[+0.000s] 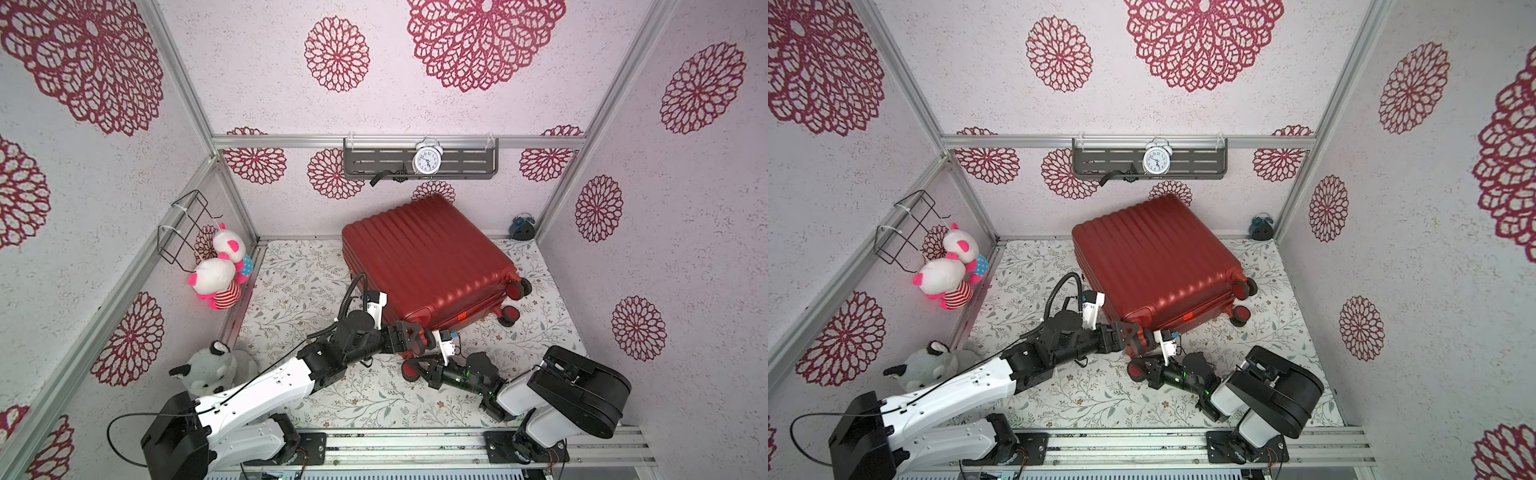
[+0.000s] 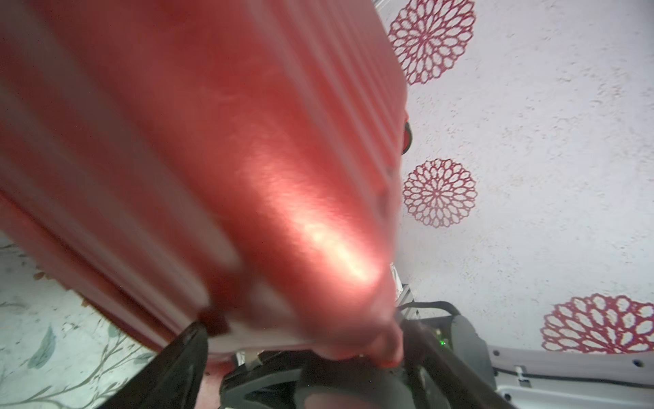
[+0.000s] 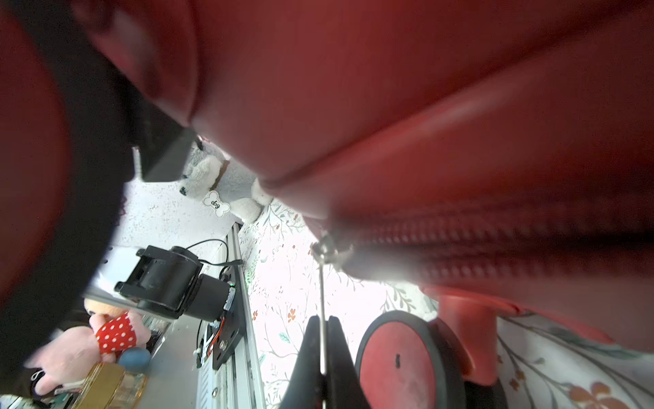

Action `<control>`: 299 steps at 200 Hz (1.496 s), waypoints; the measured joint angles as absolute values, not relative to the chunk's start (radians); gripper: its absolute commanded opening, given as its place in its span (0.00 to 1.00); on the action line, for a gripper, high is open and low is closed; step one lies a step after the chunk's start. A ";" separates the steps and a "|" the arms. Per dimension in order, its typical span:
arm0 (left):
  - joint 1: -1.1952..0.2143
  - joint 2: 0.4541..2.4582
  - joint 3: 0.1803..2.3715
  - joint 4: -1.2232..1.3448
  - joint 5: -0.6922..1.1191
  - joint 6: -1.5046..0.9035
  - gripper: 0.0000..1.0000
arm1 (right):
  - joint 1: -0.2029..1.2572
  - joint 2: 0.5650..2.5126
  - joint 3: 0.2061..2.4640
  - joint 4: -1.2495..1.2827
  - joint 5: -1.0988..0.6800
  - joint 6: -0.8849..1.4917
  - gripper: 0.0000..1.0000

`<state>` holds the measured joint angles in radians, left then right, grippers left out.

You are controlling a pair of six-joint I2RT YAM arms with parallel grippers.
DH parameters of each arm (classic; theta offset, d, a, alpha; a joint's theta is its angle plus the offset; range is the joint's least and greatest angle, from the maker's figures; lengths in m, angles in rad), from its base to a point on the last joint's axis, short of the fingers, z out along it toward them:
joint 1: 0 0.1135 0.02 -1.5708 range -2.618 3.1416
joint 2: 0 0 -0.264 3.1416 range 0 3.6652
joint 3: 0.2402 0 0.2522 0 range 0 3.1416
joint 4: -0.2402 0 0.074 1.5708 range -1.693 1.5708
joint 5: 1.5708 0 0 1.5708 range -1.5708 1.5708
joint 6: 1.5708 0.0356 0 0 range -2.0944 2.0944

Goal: Open the suitcase zippers
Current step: Unzip the zipper on the suitcase.

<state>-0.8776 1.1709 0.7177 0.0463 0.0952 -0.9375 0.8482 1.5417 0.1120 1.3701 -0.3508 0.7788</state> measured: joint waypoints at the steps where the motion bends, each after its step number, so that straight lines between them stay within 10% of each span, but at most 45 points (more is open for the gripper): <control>1: -0.876 1.173 0.719 0.047 0.099 -0.937 0.88 | 0.847 1.542 0.112 1.370 -0.353 0.778 0.00; 299: -0.741 1.358 0.855 0.079 0.265 -0.956 0.84 | 1.036 1.966 0.358 1.686 0.136 0.753 0.00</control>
<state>-0.7410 1.3579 0.8547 0.0788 0.2646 -0.9562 1.0359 1.9656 0.3576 1.6859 0.1360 0.7532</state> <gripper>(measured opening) 0.828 0.055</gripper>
